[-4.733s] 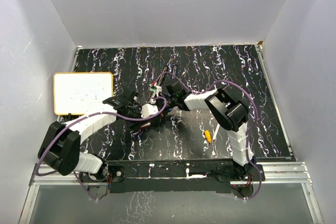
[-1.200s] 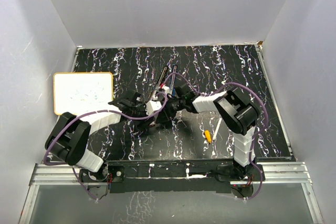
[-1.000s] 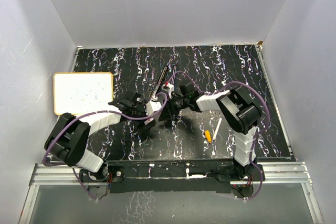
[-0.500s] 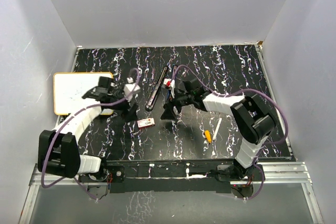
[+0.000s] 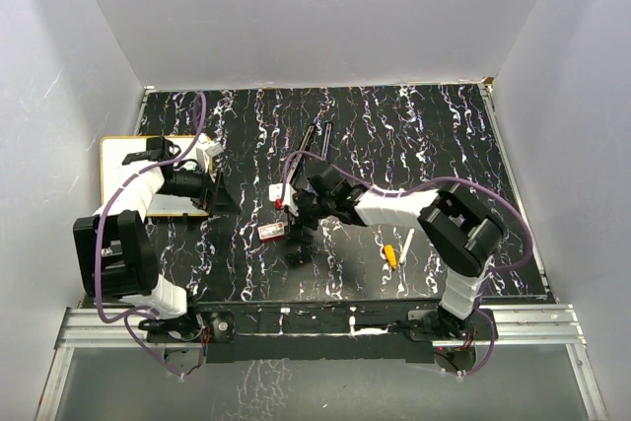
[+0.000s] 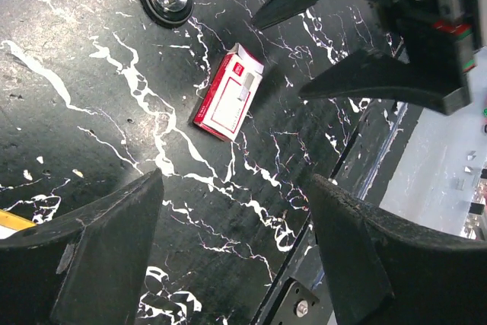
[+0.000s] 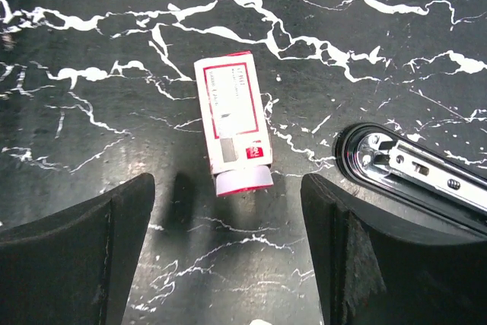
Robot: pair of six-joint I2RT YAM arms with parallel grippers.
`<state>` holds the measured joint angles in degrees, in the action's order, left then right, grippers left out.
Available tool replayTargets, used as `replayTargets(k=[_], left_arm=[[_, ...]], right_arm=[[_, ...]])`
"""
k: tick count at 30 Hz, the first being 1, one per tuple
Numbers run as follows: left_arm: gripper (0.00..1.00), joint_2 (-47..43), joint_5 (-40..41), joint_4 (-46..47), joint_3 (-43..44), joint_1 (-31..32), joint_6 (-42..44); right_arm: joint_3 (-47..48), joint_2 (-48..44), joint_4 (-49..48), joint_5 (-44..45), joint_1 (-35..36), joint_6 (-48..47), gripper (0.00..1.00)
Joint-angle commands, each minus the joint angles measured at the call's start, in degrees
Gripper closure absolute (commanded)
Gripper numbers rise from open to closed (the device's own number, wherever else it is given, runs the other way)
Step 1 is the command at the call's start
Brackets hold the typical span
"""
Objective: Load the staples into the stapler
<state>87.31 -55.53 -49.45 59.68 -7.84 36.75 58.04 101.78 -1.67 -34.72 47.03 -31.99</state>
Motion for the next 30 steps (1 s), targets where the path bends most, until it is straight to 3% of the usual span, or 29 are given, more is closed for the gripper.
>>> replayTargets(k=[1, 14, 30], left_arm=[[0.25, -5.28, -3.34, 3.34, -2.18, -0.56, -2.73], [0.26, -8.65, 0.2, 7.92, -5.2, -0.65, -7.96], [0.29, -8.65, 3.32, 15.2, -7.68, -0.56, -16.14]], right_arm=[[4.77, 3.04, 0.93, 6.03, 1.54, -5.56, 0.19], [12.72, 11.31, 6.09, 4.77, 4.13, -6.63, 0.2], [12.73, 14.31, 8.88, -3.14, 4.13, -2.96, 0.42]])
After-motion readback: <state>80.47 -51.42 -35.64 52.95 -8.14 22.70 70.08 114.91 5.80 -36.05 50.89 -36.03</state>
